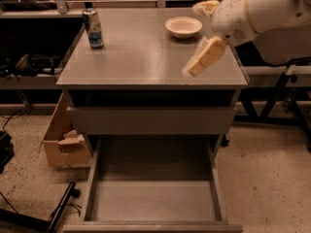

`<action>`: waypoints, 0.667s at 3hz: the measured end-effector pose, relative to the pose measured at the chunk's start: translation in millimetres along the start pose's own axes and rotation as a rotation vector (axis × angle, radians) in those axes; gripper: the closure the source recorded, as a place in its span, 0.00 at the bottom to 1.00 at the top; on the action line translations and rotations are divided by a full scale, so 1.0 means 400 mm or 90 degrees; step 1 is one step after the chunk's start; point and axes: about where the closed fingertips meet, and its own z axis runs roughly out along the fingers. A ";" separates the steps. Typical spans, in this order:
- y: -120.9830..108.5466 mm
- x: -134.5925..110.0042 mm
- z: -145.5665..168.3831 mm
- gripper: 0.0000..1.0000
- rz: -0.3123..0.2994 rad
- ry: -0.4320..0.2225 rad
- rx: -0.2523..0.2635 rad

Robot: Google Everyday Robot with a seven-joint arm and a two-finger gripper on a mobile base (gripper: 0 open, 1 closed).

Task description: Place redbull can into middle drawer

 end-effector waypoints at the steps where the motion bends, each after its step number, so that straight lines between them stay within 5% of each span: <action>1: -0.127 -0.118 0.110 0.00 0.017 -0.151 0.071; 2: -0.125 -0.118 0.110 0.00 0.016 -0.150 0.069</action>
Offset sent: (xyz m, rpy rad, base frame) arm 0.0463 0.0466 0.0220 0.2022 -0.0881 0.0177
